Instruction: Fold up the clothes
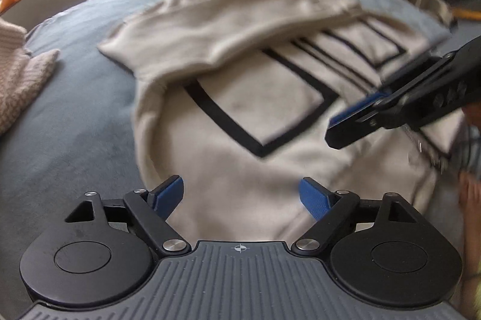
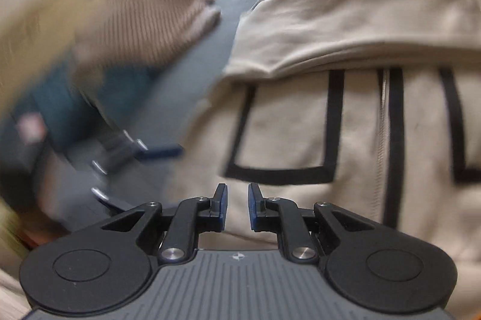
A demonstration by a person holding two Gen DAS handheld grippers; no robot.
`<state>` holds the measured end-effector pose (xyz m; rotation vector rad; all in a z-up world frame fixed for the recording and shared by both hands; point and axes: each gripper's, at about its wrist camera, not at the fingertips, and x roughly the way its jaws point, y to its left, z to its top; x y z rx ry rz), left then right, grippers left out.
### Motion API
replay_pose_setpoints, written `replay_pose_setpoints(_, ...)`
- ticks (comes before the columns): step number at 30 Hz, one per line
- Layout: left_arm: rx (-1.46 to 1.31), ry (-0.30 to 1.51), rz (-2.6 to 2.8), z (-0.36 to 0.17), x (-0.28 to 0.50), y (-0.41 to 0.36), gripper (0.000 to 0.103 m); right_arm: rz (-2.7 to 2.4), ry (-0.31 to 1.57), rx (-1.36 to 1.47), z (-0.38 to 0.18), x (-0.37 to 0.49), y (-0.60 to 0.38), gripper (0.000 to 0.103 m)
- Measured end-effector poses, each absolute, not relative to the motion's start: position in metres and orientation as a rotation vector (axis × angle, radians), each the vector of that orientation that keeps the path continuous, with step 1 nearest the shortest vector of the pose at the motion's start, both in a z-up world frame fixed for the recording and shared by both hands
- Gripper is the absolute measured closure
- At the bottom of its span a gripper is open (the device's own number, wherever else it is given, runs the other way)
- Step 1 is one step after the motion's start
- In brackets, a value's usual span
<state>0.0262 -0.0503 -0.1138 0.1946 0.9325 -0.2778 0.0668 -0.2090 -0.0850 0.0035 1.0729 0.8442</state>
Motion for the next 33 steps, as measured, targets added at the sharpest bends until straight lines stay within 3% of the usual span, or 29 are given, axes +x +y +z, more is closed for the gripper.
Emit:
replay_pose_setpoints(4,0.208,0.921,-0.271,-0.117,0.022,-0.049,0.017,0.815,0.950,-0.292,-0.089,0.034,-0.196,0.090)
replay_pose_setpoints(16,0.235,0.888,-0.339,-0.116,0.016,-0.076,0.017,0.709,0.966,-0.099,-0.097,0.037,-0.236,0.090)
replay_pose_setpoints(25,0.199,0.885,-0.342,-0.115,0.028,-0.082,0.017,0.466,0.860,-0.003,-0.074,0.073,-0.276,0.089)
replay_pose_setpoints(33,0.164,0.949,-0.334,-0.125,0.039,-0.088,0.008,0.313,0.926,0.060,-0.086,0.094,-0.298,0.089)
